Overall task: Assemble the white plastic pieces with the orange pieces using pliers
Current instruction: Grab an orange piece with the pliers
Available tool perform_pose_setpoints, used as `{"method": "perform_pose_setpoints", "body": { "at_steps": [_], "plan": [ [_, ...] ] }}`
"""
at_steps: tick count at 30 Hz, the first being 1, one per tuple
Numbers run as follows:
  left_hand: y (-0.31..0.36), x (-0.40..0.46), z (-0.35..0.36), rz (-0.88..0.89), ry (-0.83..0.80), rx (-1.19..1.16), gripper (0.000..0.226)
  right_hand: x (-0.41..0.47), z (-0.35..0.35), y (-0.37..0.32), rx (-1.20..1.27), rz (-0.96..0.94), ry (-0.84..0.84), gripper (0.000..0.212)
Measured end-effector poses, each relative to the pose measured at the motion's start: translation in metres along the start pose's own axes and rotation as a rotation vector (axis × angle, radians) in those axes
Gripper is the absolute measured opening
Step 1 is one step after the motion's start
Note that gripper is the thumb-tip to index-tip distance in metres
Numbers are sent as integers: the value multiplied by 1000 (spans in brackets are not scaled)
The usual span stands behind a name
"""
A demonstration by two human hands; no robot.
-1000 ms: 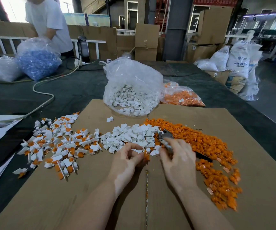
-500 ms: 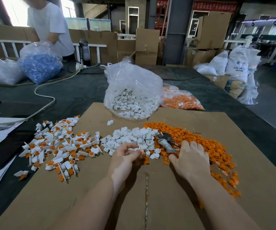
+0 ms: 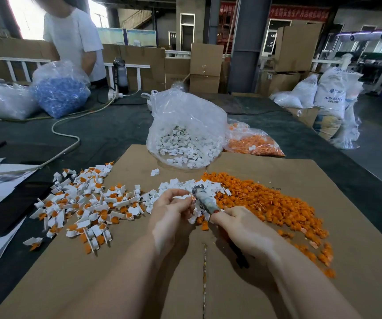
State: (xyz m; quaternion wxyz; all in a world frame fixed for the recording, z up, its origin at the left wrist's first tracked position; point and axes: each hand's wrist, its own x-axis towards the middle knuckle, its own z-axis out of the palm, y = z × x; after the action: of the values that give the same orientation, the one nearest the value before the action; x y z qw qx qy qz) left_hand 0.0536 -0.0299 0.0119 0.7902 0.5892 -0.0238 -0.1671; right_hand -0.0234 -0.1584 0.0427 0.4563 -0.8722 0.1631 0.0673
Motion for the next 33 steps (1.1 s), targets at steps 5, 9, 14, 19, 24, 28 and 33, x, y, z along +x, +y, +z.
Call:
{"method": "perform_pose_setpoints", "body": {
  "at_steps": [5,9,14,19,24,28,33],
  "plan": [
    [-8,0,-4,53,28,157,13,12,5,18,-250,-9,254,33],
    [-20,-7,-6,142,9,371,12,19,6,40,-680,36,556,34],
    [-32,-9,-3,275,-48,534,8,20,7,55,-930,65,634,52],
    [-40,-5,1,355,23,637,15,14,32,41,-601,-377,737,24],
    [-46,-7,-3,408,-10,778,19,19,54,39,-276,-371,574,18],
    [-46,-9,-2,431,-18,787,17,17,56,44,-210,-377,671,15],
    [-49,-13,1,455,52,829,14,13,61,43,-331,-555,869,24]
  ]
}}
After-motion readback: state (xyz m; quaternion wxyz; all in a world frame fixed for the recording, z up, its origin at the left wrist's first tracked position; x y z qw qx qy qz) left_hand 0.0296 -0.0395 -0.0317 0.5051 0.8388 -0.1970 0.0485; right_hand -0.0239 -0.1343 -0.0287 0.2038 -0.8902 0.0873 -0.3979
